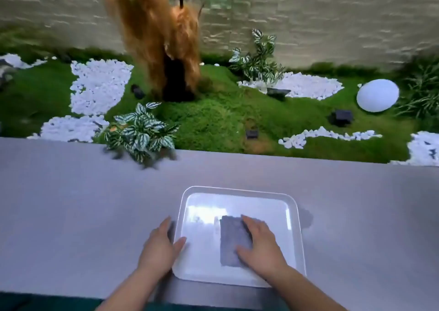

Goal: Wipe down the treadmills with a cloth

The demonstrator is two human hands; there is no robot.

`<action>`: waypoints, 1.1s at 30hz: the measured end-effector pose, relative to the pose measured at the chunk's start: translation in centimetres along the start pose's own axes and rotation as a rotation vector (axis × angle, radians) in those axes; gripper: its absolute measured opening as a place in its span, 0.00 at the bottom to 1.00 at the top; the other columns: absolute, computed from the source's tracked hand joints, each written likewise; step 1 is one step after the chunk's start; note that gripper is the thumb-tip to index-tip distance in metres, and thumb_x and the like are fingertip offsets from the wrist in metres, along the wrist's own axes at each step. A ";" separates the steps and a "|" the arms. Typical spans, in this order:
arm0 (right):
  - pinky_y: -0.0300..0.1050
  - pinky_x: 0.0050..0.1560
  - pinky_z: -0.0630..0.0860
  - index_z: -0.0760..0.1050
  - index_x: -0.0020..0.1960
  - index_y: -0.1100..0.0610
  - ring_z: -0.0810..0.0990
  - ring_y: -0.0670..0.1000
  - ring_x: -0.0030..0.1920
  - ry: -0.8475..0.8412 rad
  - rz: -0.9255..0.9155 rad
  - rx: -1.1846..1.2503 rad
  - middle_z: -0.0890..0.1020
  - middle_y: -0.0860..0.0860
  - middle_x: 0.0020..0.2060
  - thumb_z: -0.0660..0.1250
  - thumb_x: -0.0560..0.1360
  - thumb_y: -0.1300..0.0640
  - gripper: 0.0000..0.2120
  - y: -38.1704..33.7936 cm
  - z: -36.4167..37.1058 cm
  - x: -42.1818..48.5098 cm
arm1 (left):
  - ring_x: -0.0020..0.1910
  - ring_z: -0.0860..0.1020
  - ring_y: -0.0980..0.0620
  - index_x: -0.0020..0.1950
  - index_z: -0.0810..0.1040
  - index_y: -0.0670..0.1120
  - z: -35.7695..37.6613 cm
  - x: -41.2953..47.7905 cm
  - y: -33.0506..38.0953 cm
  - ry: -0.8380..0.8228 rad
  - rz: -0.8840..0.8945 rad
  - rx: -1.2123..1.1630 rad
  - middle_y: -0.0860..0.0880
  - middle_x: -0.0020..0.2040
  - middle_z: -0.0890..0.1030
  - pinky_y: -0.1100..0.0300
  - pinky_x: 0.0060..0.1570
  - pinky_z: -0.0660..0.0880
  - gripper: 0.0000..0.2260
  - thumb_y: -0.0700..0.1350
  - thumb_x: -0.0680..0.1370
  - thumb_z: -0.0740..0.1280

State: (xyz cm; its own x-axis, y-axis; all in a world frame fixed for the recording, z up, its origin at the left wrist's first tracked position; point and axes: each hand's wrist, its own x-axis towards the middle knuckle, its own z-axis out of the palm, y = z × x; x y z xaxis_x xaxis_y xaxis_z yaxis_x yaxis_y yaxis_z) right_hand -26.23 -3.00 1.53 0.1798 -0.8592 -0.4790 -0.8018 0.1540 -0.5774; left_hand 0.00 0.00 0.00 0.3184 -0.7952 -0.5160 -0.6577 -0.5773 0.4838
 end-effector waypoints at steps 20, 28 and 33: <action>0.48 0.31 0.67 0.65 0.38 0.52 0.69 0.57 0.32 -0.139 -0.054 0.009 0.70 0.55 0.33 0.57 0.59 0.66 0.12 -0.7 3.7 3.8 | 0.51 0.77 0.49 0.63 0.71 0.54 1.6 0.7 0.6 -0.061 0.032 -0.001 0.50 0.56 0.77 0.56 0.50 0.75 0.20 0.48 0.72 0.67; 0.39 0.35 0.68 0.68 0.35 0.45 0.76 0.46 0.39 -0.014 -0.023 0.072 0.77 0.49 0.35 0.56 0.69 0.54 0.06 -7.1 -5.1 -2.9 | 0.47 0.77 0.51 0.62 0.75 0.49 -5.3 -6.5 4.1 0.001 0.048 -0.102 0.51 0.54 0.78 0.60 0.51 0.71 0.16 0.48 0.75 0.68; 0.34 0.38 0.67 0.74 0.46 0.54 0.77 0.45 0.43 0.004 -0.025 0.190 0.79 0.48 0.42 0.61 0.77 0.52 0.07 -11.6 -9.5 -11.2 | 0.41 0.74 0.60 0.59 0.77 0.51 -9.7 -14.2 4.8 -0.004 0.111 -0.166 0.56 0.51 0.79 0.64 0.49 0.68 0.12 0.48 0.75 0.69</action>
State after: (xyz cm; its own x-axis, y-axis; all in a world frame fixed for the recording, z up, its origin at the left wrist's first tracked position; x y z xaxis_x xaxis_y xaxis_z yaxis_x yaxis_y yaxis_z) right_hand -24.34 0.17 19.91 0.1956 -0.8659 -0.4605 -0.6754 0.2215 -0.7034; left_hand -1.06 6.70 16.53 0.2471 -0.8553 -0.4554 -0.5670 -0.5088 0.6478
